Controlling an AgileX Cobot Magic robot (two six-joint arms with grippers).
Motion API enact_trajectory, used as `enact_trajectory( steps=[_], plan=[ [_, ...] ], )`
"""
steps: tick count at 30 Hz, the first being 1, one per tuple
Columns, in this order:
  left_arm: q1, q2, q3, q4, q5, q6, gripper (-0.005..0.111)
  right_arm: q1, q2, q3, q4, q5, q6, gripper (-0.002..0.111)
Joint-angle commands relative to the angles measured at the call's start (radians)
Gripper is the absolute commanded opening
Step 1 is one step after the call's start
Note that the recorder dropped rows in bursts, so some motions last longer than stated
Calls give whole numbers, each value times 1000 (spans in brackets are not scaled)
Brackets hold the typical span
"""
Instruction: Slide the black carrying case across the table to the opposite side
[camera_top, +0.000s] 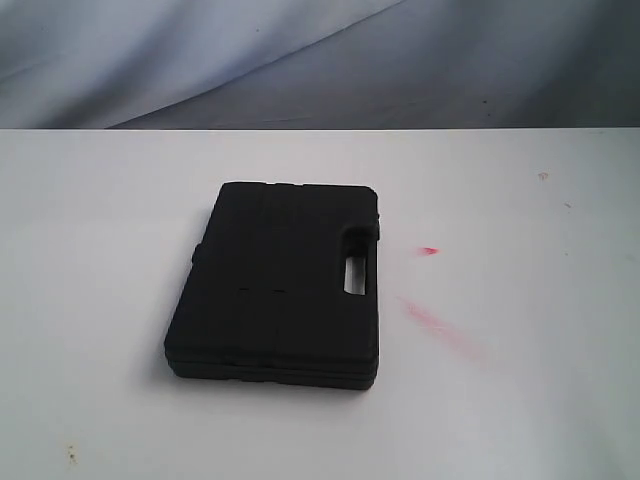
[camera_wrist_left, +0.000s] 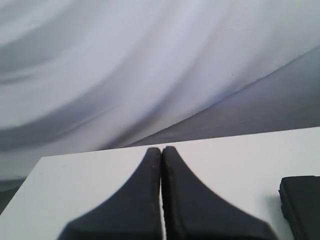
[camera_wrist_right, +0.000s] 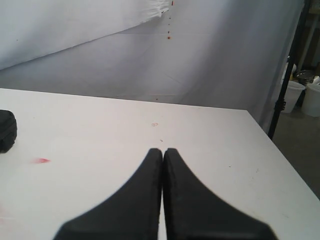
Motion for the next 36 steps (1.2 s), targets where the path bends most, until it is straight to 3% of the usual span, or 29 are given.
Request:
enact_trajectory(
  steps=[1,3,4,6,12,15,17,21,22,27,36],
  plan=[
    [5,-143,94,-63,17,-7,0,-7,-7,4,-12,0,-6,0],
    [5,-200,128,-143,20,93,0,-7,-7,4,-12,0,-6,0],
    [5,-251,155,-248,20,226,0,-7,-7,4,-12,0,-6,0],
    [5,-312,188,-325,50,295,0,-7,-7,4,-12,0,-6,0],
    [5,-432,215,-378,230,297,0,-7,-7,4,-12,0,-6,0],
    [5,-540,248,-467,239,333,0,-7,-7,4,-12,0,-6,0],
    [7,-617,284,-620,174,513,0,-7,-7,4,-12,0,-6,0],
    [7,-675,381,-1031,43,1204,0,-7,-7,4,-12,0,-6,0],
    [7,-675,400,-1083,-6,1245,0,-7,-7,4,-12,0,-6,0],
    [7,-675,524,-1144,-283,1116,0,-7,-7,4,-12,0,-6,0],
    [7,-675,690,-1096,-462,1082,0,-7,-7,4,-12,0,-6,0]
  ],
)
